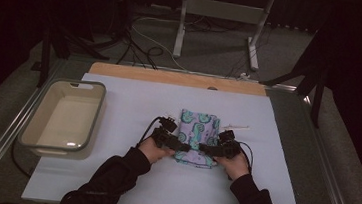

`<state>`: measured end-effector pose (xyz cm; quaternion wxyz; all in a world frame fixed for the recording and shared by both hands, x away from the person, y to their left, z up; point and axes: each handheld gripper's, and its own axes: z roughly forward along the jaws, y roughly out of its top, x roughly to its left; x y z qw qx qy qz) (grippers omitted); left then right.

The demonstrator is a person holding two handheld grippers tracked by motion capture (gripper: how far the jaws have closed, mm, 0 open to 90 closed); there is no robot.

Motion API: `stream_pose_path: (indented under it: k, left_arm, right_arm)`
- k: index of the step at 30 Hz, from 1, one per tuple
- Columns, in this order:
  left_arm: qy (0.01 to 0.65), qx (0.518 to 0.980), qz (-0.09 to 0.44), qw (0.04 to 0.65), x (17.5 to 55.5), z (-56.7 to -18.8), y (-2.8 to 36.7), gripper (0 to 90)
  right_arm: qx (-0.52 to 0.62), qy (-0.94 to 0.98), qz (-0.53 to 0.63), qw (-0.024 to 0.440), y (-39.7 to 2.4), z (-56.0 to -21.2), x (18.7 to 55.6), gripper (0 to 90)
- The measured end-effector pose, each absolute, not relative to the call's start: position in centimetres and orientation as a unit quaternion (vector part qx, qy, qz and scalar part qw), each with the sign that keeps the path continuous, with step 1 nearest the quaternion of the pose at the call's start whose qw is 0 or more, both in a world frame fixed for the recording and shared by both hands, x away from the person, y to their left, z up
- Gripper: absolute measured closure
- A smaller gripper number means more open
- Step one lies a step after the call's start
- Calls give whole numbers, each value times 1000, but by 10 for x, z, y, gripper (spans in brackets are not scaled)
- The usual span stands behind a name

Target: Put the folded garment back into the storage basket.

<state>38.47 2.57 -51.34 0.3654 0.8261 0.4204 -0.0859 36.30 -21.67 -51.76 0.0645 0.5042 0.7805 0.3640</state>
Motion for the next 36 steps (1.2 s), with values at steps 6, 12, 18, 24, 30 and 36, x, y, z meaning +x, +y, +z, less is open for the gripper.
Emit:
stream_pose_path:
  k: [6,12,18,24,30,36]
  left_arm:
    - [415,828,-94,366,383,-514,24,399]
    - [411,830,-100,364,382,-515,22,506]
    - [401,833,-96,369,382,-515,20,612]
    - [384,842,-78,370,379,-511,18,689]
    - [380,843,-67,374,377,-509,17,710]
    - [376,843,-59,379,376,-503,18,716]
  right_arm:
    - [509,781,360,45,-216,-515,361,375]
    - [502,784,364,26,-214,-515,359,519]
    - [490,785,379,-4,-216,-519,361,652]
    - [480,791,380,-1,-215,-517,360,755]
    - [456,800,388,34,-212,-515,353,780]
    - [458,793,399,40,-212,-510,351,781]
